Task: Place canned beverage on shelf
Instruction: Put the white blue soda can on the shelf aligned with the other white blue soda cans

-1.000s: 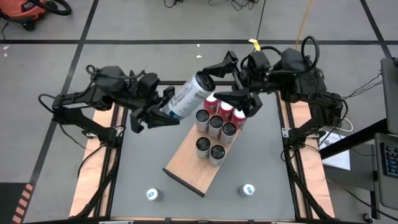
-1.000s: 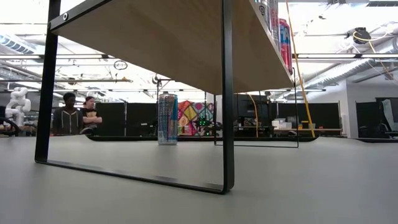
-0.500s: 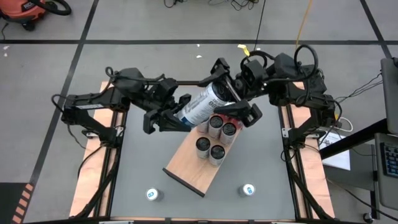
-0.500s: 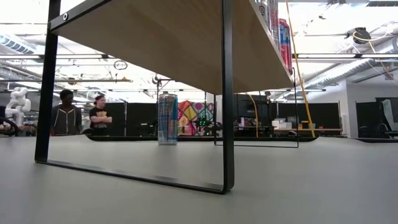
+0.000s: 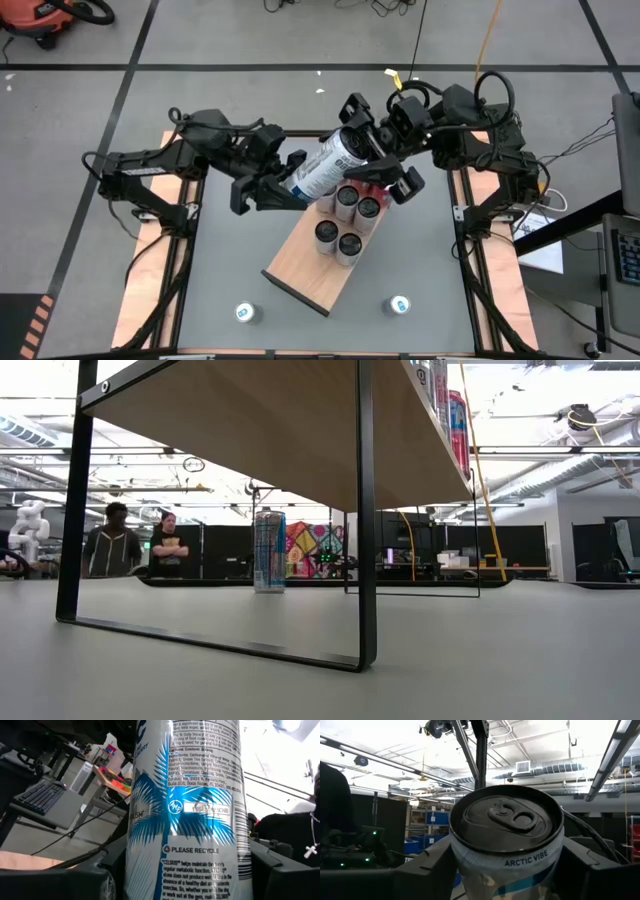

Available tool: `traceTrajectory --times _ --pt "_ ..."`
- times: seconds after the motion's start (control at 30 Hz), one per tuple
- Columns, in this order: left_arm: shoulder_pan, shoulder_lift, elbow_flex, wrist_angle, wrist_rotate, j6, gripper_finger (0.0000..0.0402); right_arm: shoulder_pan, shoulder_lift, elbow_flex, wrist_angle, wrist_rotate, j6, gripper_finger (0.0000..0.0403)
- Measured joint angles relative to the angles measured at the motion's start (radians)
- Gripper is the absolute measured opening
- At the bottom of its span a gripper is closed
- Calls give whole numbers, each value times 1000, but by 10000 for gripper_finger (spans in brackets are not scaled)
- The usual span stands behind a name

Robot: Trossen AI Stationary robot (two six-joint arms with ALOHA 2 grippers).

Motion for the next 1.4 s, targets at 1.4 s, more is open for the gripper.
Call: traceTrajectory --times 1.4 --pt "17 -203 -1 -208 -522 303 370 4 -33 0 -134 159 55 222"
